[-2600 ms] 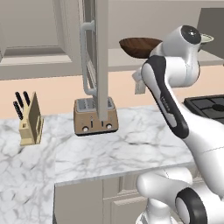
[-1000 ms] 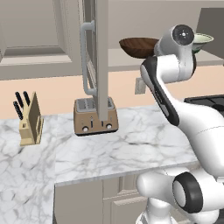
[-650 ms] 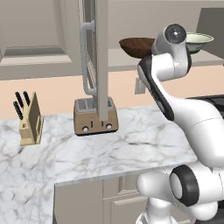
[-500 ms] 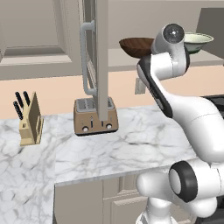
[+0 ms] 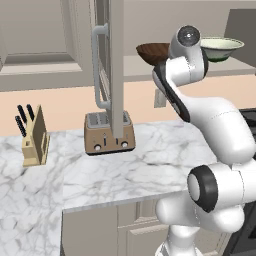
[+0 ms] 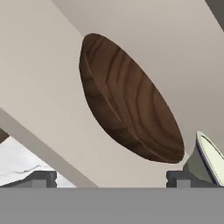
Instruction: Move the bowls from the cabinet to the plates on the dining table.
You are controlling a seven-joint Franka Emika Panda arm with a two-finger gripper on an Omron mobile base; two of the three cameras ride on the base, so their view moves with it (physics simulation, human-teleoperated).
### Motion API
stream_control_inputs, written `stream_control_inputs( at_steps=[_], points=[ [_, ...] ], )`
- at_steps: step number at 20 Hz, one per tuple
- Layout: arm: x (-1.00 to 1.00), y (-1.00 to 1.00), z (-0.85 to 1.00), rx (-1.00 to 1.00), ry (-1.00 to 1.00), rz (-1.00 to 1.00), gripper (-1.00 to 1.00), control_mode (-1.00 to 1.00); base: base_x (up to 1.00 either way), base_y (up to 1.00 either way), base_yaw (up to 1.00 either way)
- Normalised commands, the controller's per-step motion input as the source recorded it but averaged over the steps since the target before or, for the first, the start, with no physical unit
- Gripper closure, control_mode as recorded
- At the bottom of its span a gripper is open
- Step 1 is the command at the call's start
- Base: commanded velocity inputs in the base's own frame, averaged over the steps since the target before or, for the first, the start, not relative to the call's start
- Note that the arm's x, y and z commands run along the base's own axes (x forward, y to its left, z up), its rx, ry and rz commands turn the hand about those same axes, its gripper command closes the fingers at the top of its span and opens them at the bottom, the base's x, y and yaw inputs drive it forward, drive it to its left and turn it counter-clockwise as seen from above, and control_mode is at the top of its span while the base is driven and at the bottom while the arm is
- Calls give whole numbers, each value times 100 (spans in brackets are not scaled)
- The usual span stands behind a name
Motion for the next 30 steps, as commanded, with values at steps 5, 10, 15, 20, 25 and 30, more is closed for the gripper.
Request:
stream_control_inputs(
  at_steps=[5,10,15,20,25,30],
  points=[
    [52,-2,-1,0,0,0,-100,-100,0,0,0],
    [53,-3,-6,0,0,0,-100,-100,0,0,0],
    [39,0,-15,0,0,0,-100,-100,0,0,0],
    [33,-1,-21,0,0,0,-100,-100,0,0,0],
    [32,-4,-23,0,0,0,-100,-100,0,0,0],
    [9,-1,-53,0,0,0,-100,-100,0,0,0]
  ],
)
